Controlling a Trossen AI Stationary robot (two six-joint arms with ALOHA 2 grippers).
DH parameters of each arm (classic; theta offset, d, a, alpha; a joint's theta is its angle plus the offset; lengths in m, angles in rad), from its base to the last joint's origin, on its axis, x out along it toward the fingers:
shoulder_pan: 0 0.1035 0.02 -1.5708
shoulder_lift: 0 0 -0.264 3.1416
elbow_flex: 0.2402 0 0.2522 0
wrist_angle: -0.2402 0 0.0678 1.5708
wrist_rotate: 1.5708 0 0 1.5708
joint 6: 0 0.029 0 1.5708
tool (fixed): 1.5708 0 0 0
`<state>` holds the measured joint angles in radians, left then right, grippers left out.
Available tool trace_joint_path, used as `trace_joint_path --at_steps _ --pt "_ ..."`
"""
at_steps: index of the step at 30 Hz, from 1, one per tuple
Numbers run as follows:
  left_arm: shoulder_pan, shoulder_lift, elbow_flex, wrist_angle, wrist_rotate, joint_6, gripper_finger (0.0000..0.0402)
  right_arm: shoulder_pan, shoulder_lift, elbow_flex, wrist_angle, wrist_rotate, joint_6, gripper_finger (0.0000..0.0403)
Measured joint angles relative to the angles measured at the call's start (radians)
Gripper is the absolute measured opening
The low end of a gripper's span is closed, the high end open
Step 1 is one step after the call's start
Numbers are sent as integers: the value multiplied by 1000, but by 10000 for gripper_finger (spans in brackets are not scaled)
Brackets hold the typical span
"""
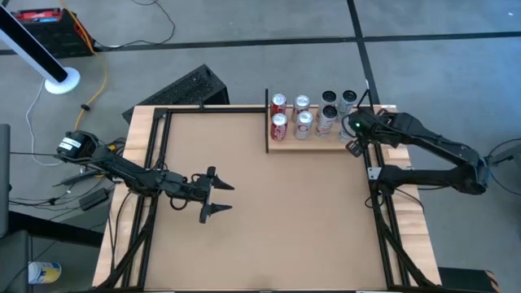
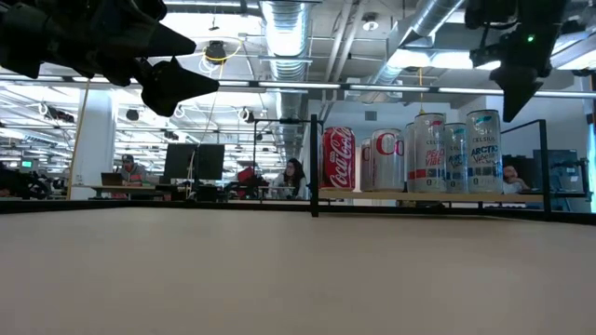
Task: Place canned beverage on shelf
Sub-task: Put the blue white soda can on the shelf aligned with the other blue white soda can
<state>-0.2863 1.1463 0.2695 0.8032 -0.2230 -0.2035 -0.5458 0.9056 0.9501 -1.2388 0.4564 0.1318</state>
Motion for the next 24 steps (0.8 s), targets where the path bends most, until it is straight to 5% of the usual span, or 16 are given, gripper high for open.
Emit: trace_joint_path --at_steps 24 --pt "0 0 0 -27 0 -10 304 -58 88 0 47 17 -53 17"
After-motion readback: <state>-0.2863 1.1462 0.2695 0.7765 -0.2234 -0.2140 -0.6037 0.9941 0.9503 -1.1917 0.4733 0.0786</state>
